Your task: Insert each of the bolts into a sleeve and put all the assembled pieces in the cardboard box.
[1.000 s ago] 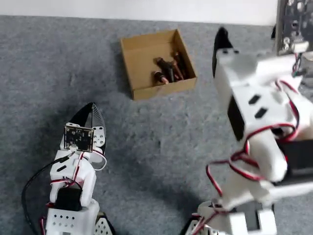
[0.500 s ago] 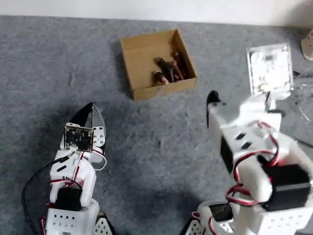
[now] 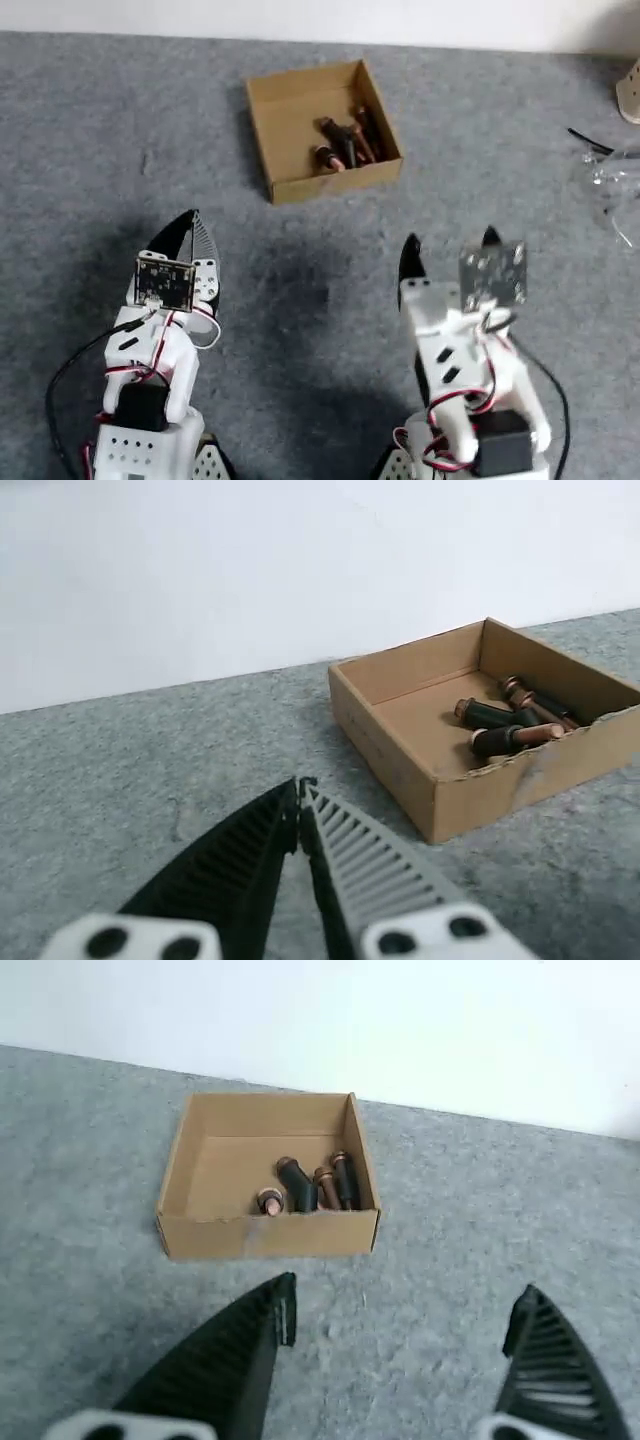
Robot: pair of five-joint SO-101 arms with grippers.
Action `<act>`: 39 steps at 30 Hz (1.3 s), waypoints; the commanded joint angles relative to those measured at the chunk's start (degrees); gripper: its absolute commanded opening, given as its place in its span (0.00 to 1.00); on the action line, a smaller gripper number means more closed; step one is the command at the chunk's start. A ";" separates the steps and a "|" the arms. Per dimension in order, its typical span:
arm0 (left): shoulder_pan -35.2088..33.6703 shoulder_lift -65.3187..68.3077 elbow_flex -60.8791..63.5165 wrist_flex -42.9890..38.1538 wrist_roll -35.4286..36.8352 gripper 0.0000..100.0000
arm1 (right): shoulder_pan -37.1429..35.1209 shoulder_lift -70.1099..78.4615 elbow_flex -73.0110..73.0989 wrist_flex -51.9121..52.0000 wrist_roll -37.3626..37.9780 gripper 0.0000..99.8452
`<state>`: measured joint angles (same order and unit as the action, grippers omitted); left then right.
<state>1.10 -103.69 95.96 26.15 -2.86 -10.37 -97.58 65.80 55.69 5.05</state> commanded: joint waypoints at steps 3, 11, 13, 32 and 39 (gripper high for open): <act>1.01 0.04 1.19 -0.88 -0.44 0.03 | 1.63 -7.16 8.31 -2.68 -0.18 0.31; 1.36 0.13 1.19 -0.53 -0.35 0.03 | 9.45 -7.69 21.32 -6.20 -0.62 0.31; 2.59 0.13 1.19 1.49 -0.62 0.03 | 9.19 -7.78 28.26 -8.92 -0.62 0.31; 2.24 -0.40 1.19 51.78 -9.23 0.03 | 10.86 -7.43 38.20 14.73 -0.18 0.31; -7.34 -0.40 1.19 51.25 -9.23 0.03 | 23.87 -7.52 38.11 15.60 -0.26 0.31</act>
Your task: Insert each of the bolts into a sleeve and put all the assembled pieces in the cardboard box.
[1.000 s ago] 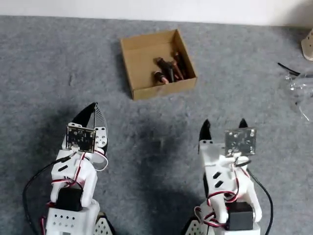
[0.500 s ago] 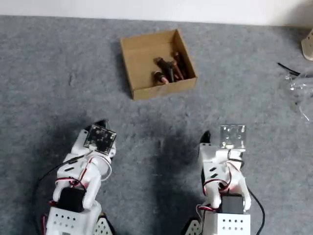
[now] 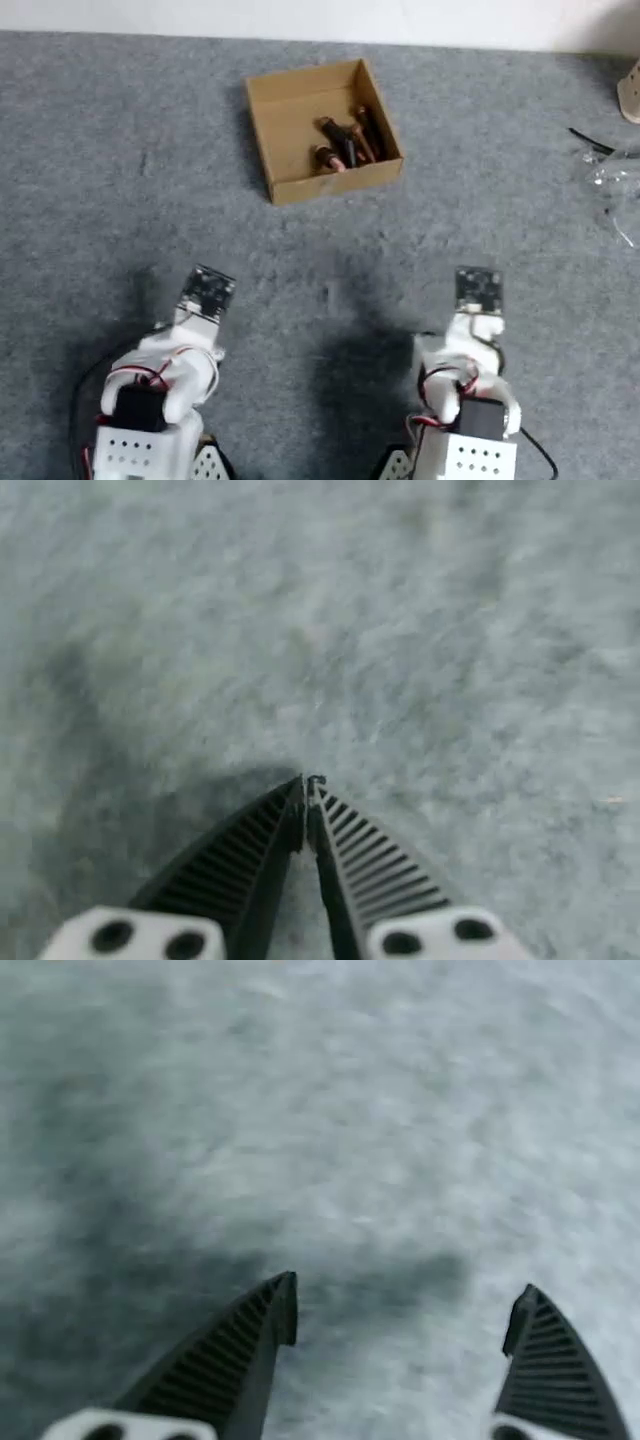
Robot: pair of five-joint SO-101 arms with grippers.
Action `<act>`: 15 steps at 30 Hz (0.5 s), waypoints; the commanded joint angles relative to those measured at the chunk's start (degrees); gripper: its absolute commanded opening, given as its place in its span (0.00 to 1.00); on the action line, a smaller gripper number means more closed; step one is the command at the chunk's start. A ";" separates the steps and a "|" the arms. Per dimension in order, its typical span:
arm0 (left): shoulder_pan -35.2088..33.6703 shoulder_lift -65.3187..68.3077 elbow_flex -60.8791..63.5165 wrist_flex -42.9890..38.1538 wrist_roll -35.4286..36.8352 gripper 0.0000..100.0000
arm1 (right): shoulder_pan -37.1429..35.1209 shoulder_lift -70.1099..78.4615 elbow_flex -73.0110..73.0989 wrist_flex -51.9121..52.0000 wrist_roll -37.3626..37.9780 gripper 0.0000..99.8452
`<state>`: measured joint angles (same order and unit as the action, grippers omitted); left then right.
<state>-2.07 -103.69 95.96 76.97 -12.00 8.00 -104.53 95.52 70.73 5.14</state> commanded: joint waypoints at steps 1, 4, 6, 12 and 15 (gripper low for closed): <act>-5.85 -0.40 1.19 0.44 -0.09 0.03 | 7.25 -0.57 8.40 0.57 -0.35 0.31; -9.19 -0.40 1.19 0.44 -0.09 0.03 | 10.59 -0.57 8.40 0.57 -0.35 0.31; -9.71 -0.40 1.19 0.44 -0.09 0.03 | 11.30 -0.57 8.40 0.57 -0.35 0.31; -9.71 -0.40 1.19 0.44 -0.09 0.03 | 11.30 -0.57 8.40 0.57 -0.35 0.31; -9.71 -0.40 1.19 0.44 -0.09 0.03 | 11.30 -0.57 8.40 0.57 -0.35 0.31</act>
